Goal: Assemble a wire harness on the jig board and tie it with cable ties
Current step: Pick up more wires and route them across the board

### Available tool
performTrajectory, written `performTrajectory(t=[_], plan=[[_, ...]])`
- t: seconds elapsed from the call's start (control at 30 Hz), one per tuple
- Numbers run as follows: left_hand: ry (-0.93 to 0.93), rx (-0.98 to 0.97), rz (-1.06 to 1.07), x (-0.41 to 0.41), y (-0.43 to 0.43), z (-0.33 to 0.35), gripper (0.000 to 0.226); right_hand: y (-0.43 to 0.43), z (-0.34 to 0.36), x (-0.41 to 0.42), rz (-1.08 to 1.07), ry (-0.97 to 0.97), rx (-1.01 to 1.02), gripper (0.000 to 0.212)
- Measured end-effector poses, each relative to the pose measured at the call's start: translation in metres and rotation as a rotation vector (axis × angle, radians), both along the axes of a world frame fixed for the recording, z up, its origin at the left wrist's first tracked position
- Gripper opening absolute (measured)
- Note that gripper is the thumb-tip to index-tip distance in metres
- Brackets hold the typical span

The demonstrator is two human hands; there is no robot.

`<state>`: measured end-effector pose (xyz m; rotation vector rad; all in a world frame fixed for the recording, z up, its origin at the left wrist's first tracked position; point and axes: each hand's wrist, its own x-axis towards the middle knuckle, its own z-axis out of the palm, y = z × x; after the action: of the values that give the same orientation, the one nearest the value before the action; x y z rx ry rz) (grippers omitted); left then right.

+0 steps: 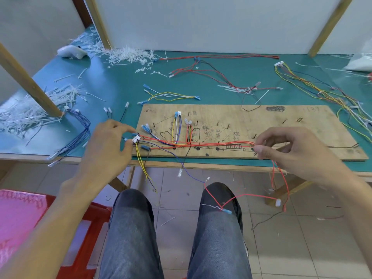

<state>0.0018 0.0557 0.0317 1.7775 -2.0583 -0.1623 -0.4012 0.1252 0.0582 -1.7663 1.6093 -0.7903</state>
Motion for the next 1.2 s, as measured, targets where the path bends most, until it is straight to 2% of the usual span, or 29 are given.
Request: performTrajectory(t=[0.07,0.13,0.2,0.27,0.37,0.5,0.6,0.8,0.97,1.07,1.2], plan=[[-0.106,-0.178,-0.030,-0.019,0.013,0.006,0.034,0.000,-0.010,-0.003,-0.045,-0.054,0.059,0.009],[-0.151,-0.275,-0.207,-0.054,0.031,0.008,0.034,-0.002,-0.017,-0.003,-0.101,-0.145,0.099,0.014],[-0.176,-0.249,-0.411,-0.092,0.042,0.000,0.036,-0.006,-0.019,-0.003,-0.153,-0.282,0.140,0.019],[-0.249,-0.177,-0.499,-0.120,0.046,-0.012,0.048,-0.008,-0.021,-0.004,-0.182,-0.353,0.176,0.022],[-0.366,-0.095,-0.484,-0.137,0.044,-0.027,0.057,-0.009,-0.024,-0.008,-0.183,-0.377,0.221,0.017],[-0.394,-0.127,-0.435,-0.141,0.047,-0.039,0.060,-0.013,-0.032,-0.013,-0.174,-0.481,0.299,0.006],[-0.400,-0.130,-0.451,-0.144,0.048,-0.044,0.067,-0.020,-0.036,-0.013,-0.188,-0.551,0.313,0.008],[-0.418,-0.125,-0.452,-0.150,0.047,-0.041,0.060,-0.030,-0.037,-0.001,-0.230,-0.577,0.212,0.016],[-0.412,-0.109,-0.509,-0.154,0.044,-0.041,0.063,-0.050,-0.040,0.023,-0.343,-0.430,0.084,0.015],[-0.410,-0.114,-0.518,-0.155,0.043,-0.039,0.063,-0.069,-0.043,0.035,-0.404,-0.208,-0.009,0.020],[-0.366,-0.129,-0.529,-0.154,0.041,-0.040,0.062,-0.089,-0.046,0.045,-0.369,0.102,-0.081,0.027]])
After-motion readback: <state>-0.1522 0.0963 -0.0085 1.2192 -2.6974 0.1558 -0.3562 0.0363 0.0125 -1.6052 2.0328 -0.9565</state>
